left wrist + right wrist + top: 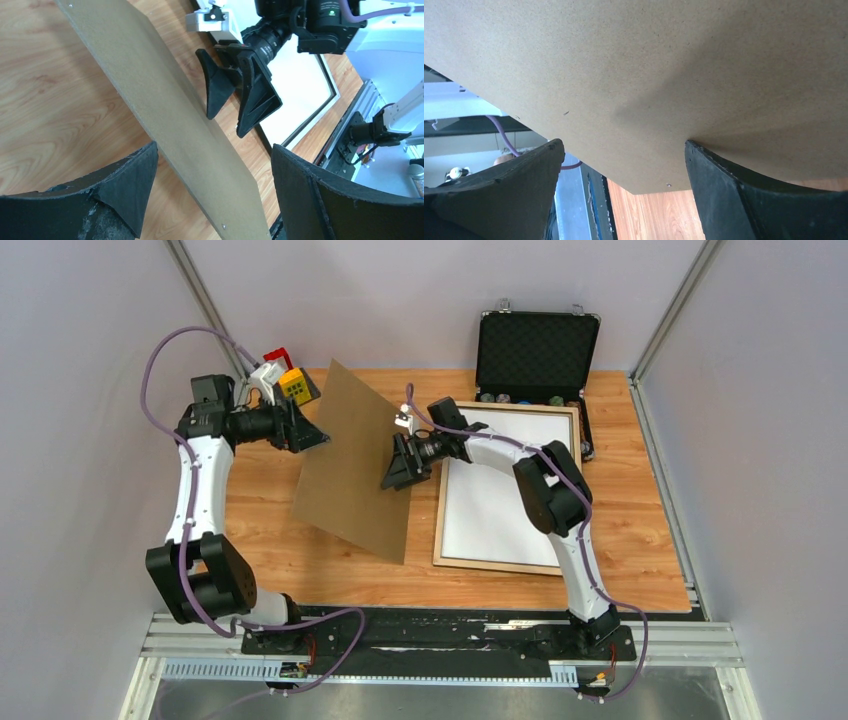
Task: Put the photo into the frame
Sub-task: Turn over the photo frame item at the center of the board.
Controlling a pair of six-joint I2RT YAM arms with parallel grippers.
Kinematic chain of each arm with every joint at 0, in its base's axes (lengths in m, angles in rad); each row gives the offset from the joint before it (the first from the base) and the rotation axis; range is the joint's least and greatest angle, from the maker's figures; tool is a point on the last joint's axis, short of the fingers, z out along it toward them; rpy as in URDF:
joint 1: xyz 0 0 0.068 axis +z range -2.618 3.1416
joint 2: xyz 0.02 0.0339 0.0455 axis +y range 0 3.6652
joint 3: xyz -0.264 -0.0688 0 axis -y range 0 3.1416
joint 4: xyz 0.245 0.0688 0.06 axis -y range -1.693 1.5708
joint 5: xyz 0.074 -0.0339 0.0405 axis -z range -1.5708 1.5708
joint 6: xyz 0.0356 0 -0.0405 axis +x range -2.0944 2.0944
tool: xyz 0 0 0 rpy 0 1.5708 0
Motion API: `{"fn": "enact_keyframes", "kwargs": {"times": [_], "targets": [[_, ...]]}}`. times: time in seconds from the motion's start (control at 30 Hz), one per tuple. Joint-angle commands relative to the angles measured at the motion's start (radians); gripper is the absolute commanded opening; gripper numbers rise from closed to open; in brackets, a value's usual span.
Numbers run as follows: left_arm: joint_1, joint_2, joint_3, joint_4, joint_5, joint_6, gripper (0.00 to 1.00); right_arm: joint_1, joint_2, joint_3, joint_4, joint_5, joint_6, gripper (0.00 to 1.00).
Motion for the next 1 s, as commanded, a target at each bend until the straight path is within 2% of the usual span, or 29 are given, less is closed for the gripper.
{"fn": "enact_keyframes", "kwargs": {"times": [0.0, 0.23, 0.47, 0.67, 0.8, 0.93, 0.97], "targets": [[-0.074, -0.042, -0.049, -0.024, 0.107, -0.104, 0.89, 0.012, 0.042, -0.018, 0.071, -0.136, -0.070, 0.95], [-0.117, -0.077, -0.060, 0.050, 0.074, -0.182, 0.88, -0.006, 0.006, -0.056, 0.073, -0.209, -0.122, 0.95], [-0.217, -0.073, -0.023, 0.049, -0.186, -0.240, 0.83, -0.029, -0.043, -0.101, 0.072, -0.227, -0.159, 0.95], [-0.301, -0.038, 0.011, 0.028, -0.335, -0.262, 0.78, -0.052, -0.077, -0.127, 0.072, -0.225, -0.173, 0.95], [-0.328, -0.014, 0.047, 0.012, -0.427, -0.287, 0.70, -0.062, -0.098, -0.134, 0.070, -0.210, -0.174, 0.95], [-0.346, 0.012, 0.102, -0.013, -0.511, -0.293, 0.55, -0.065, -0.116, -0.134, 0.067, -0.195, -0.172, 0.95], [-0.350, 0.020, 0.116, -0.019, -0.530, -0.293, 0.48, -0.065, -0.121, -0.134, 0.065, -0.194, -0.170, 0.95]]}}
